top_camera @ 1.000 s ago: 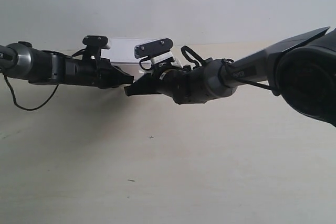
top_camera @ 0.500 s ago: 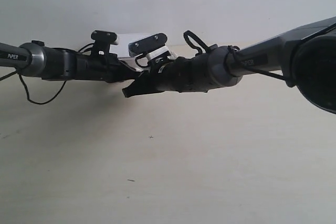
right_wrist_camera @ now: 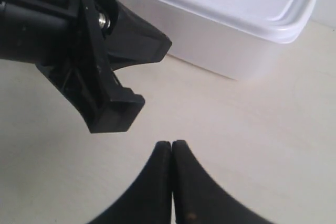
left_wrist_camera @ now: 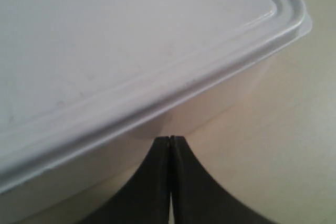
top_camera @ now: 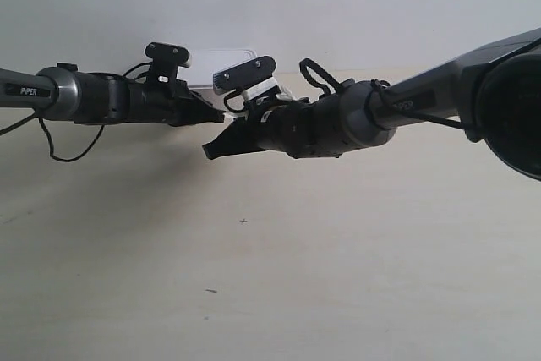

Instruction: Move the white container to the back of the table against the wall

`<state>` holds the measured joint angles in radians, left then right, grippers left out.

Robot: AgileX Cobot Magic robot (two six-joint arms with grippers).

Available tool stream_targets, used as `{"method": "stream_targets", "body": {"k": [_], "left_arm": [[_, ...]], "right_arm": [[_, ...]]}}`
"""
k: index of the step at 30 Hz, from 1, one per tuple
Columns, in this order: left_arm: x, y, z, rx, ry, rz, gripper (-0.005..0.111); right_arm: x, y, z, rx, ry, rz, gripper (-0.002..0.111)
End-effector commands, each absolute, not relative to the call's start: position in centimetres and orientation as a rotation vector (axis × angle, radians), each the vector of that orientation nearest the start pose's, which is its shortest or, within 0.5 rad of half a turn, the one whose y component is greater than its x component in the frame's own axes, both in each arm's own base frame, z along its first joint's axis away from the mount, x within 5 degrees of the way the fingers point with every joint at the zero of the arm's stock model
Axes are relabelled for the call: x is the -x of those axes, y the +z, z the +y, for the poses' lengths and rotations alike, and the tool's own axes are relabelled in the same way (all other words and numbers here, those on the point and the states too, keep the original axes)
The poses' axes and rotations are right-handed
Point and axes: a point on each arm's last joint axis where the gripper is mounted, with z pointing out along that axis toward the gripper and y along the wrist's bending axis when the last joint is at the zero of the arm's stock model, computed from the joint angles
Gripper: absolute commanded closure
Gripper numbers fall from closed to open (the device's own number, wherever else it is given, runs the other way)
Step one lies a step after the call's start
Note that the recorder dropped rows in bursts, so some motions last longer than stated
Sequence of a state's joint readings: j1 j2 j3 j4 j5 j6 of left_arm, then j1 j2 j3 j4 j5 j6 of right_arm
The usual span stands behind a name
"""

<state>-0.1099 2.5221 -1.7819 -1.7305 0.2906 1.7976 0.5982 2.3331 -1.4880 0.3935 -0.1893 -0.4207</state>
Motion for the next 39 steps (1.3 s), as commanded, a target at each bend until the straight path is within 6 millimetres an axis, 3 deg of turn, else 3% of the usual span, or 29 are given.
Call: {"method": "stream_targets", "body": {"k": [1,9,19,25,29,39], "left_arm": [[-53.3,7.2,-8.1,-0.312,-0.293,2.146,0.107],[-51.5,7.8,-7.8,-0.381,-0.248,2.177,0.107],[-48.2,14.2,-7.4,-0.455,-0.203,2.117,0.107],[-45.3,16.4,-6.7,-0.521,-0.153,2.106,0.107],[-43.5,18.9,-6.1,-0.521,-0.146,2.075,0.107],[-38.5,25.0,-5.8,-0.525,-0.140,1.965,0.107]], "right_arm": [[-41.6,10.1,27.1,0.619,0.241,2.039,0.108],[-41.6,10.1,27.1,0.619,0.241,2.039,0.108],[-40.9,9.8,27.2,0.668,0.268,2.133,0.108],[-40.2,11.8,27.2,0.683,0.314,2.187,0.108],[-38.7,14.0,26.2,0.679,0.316,2.176,0.108],[-32.3,17.4,20.8,0.601,0.240,2.068,0.108]]}}
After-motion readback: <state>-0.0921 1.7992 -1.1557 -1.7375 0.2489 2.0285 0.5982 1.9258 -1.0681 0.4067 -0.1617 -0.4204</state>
